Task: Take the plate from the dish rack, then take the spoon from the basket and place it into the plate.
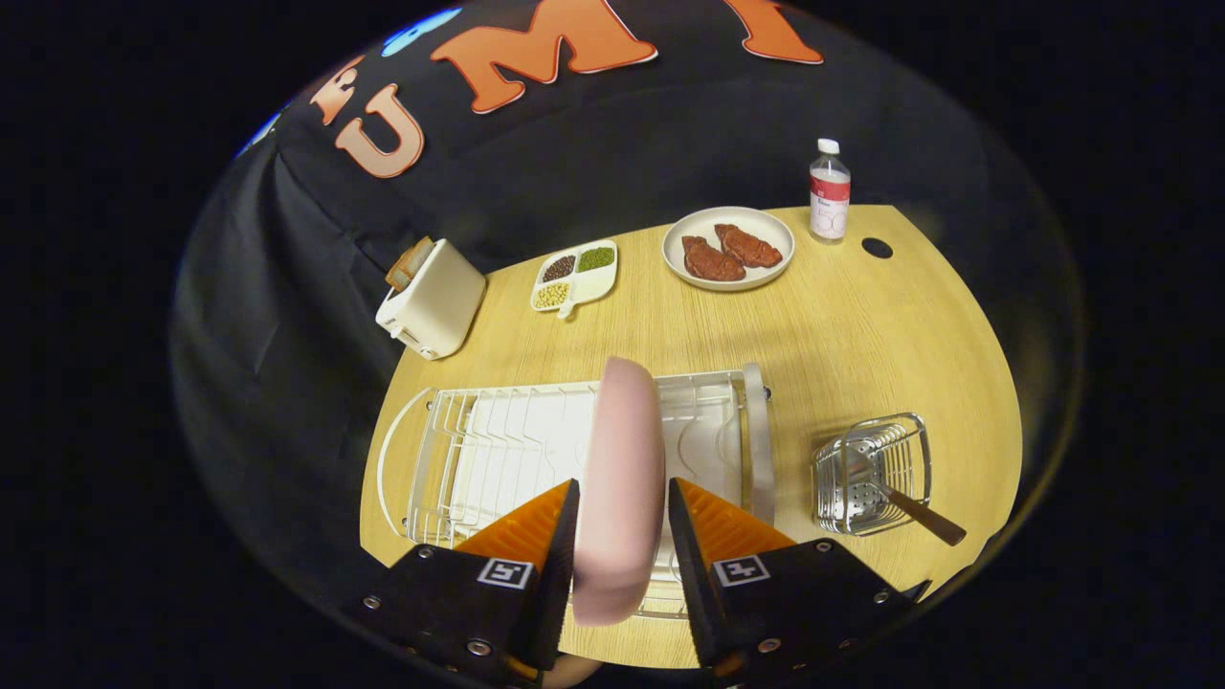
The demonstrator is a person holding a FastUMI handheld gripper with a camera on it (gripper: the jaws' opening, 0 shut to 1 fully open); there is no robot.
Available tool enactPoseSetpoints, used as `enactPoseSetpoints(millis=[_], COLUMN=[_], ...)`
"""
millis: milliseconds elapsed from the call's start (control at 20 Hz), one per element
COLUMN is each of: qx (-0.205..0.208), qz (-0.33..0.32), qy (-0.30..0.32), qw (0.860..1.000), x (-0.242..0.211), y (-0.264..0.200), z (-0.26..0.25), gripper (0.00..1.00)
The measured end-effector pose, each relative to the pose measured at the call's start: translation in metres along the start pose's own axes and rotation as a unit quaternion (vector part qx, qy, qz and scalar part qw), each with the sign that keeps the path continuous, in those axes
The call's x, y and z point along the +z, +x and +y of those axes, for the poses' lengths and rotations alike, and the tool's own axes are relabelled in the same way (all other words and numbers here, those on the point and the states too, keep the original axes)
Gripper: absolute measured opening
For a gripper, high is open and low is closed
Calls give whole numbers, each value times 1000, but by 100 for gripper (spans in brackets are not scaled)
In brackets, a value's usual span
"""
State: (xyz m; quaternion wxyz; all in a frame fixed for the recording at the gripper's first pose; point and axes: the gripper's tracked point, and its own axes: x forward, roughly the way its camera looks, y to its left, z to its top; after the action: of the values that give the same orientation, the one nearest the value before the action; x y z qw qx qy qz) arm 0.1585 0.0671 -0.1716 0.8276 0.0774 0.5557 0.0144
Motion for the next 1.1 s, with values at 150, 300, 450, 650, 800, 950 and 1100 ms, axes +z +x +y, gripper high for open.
enactPoseSetpoints(millis=[150,300,450,650,800,950,1100], qx=[-26,-56,-71,-93,-121,-126,-87], qz=[-3,-4,-7,-12,-26,-49,-51], qy=[-15,-33,-36,-30,-54,-76,-74], qw=[1000,998,997,995,991,988,992], x=[0,-2,0,8,24,37,33], y=[8,12,12,3,-8,-21,-35], z=[-3,-9,-12,-12,-12,-5,9], gripper=[45,41,39,35,34,32,28])
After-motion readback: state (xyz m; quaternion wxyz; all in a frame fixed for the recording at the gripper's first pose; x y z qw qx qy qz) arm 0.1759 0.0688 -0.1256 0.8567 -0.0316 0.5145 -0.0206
